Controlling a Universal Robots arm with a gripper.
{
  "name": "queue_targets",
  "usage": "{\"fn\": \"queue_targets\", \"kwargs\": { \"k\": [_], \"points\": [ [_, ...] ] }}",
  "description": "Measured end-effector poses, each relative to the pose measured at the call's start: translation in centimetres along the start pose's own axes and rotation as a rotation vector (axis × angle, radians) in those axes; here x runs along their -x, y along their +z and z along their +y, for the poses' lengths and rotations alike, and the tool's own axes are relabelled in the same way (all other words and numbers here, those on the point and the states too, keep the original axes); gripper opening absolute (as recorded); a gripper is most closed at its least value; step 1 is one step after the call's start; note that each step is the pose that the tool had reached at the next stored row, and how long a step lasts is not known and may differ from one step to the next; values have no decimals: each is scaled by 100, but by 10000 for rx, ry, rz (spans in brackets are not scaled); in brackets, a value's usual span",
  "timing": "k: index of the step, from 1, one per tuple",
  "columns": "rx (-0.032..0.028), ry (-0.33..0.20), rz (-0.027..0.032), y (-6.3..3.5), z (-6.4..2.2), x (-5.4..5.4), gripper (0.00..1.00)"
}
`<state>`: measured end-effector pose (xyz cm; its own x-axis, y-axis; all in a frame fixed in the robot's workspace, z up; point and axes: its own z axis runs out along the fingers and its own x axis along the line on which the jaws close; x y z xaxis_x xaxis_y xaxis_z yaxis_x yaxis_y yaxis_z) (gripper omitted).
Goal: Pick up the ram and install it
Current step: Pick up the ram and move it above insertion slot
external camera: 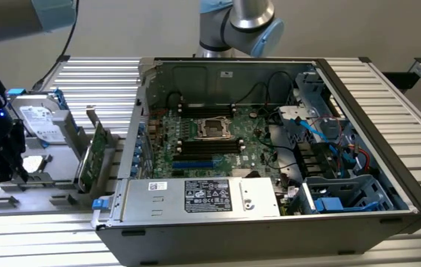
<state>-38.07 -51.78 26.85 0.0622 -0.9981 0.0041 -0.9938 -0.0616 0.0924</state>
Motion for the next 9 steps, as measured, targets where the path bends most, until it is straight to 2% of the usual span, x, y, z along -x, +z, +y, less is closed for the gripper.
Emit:
{"fn": "queue_targets", "kwargs": {
  "k": [3,9],
  "points": [
    [77,0,-5,-133,-35,-3,14],
    [276,-3,-17,-356,-189,-15,14]
  ]
}}
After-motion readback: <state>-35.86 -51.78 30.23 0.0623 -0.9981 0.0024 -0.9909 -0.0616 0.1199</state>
